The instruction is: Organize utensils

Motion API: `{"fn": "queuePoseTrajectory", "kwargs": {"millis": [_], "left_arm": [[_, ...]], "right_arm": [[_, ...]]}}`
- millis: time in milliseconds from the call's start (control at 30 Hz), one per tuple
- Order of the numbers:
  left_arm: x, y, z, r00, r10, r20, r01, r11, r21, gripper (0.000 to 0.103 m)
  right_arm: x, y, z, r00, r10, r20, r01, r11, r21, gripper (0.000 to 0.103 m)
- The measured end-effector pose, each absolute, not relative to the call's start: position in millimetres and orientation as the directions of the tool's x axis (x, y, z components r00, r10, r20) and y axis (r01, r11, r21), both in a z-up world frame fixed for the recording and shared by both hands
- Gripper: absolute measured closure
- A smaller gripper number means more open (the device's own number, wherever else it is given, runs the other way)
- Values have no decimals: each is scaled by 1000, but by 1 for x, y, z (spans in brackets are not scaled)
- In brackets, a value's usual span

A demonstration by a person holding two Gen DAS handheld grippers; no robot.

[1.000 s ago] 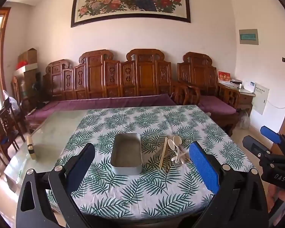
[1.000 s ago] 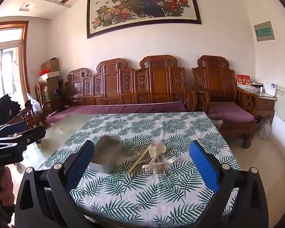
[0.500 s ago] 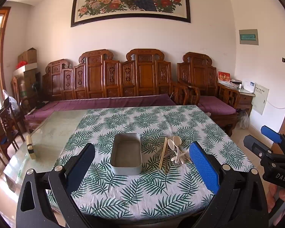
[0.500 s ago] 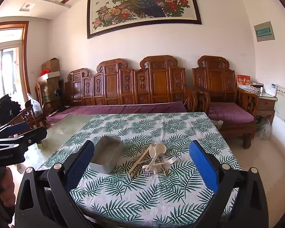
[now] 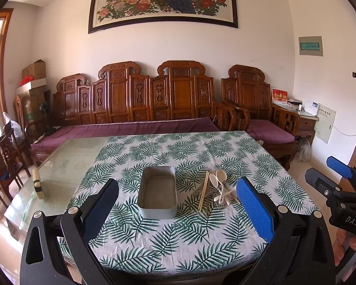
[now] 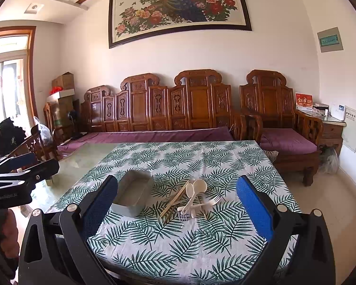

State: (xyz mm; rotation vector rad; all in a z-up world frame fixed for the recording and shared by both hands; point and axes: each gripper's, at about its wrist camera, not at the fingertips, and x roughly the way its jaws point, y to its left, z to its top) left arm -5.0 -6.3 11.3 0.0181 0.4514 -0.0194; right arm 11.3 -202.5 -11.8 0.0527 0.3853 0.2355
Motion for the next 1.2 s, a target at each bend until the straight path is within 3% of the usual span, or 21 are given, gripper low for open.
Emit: {"fn": "queuePoseTrajectory", "kwargs": {"millis": [1200], "left_arm": [[-5,-8,12,898,-34,-440,41,999,7,7]], "right_arm": [[10,-201,-10,900,237,-366,-217,971,97,3]]}}
